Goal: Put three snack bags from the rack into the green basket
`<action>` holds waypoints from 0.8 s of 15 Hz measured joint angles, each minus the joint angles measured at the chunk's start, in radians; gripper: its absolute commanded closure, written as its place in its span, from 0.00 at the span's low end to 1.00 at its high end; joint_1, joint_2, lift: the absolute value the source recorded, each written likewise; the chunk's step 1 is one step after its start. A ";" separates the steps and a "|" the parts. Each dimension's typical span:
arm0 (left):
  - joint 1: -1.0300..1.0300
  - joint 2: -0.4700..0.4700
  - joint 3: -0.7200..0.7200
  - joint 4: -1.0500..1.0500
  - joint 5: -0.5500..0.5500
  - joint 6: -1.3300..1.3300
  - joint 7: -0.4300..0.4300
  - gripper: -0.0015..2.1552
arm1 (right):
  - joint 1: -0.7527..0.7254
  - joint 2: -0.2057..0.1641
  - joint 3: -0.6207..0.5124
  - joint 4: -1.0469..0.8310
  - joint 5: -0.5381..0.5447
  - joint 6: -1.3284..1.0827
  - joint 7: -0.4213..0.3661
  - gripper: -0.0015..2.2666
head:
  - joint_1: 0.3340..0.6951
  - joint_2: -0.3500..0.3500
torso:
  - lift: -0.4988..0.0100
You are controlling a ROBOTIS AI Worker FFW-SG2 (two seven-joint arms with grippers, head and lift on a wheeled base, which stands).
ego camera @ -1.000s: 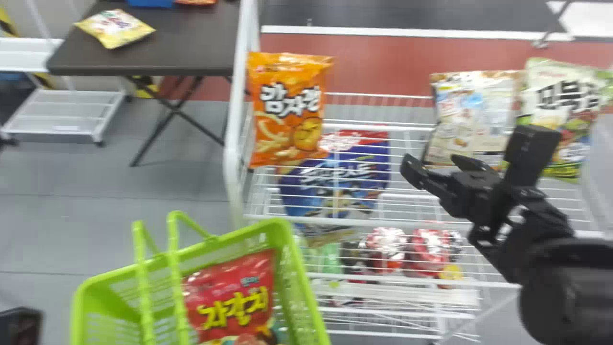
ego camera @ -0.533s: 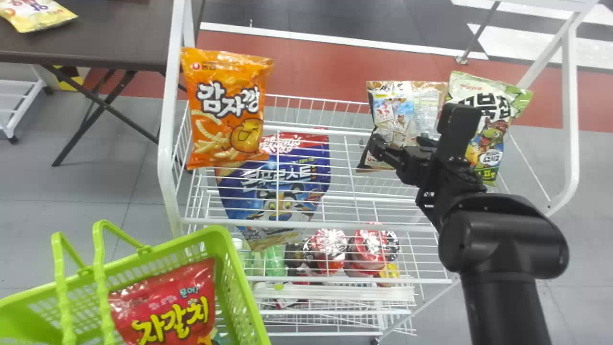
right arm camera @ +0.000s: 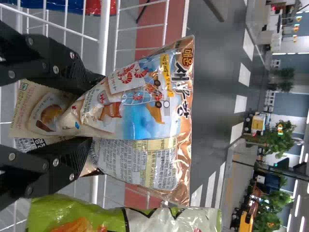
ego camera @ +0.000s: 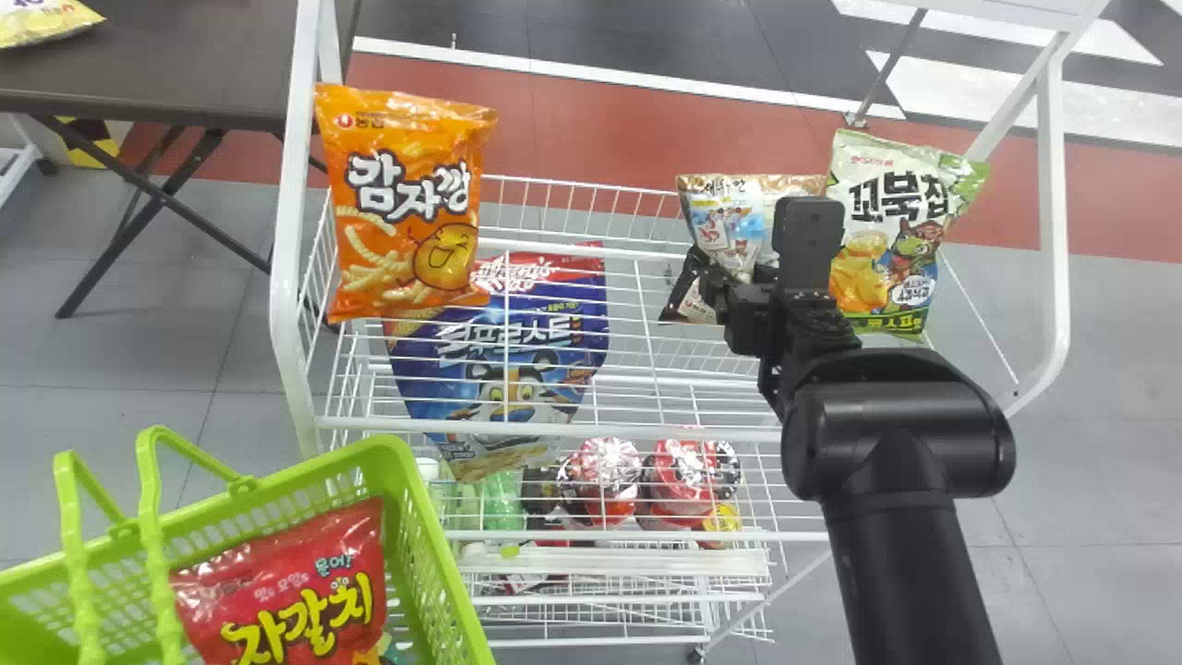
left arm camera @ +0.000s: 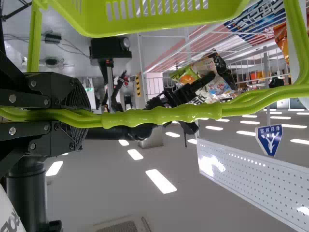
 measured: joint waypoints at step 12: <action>-0.023 0.003 0.008 0.036 0.003 0.000 0.000 1.00 | 0.473 -0.009 0.095 -0.762 -0.249 0.249 0.089 1.00 | 1.00 0.50 | 0.98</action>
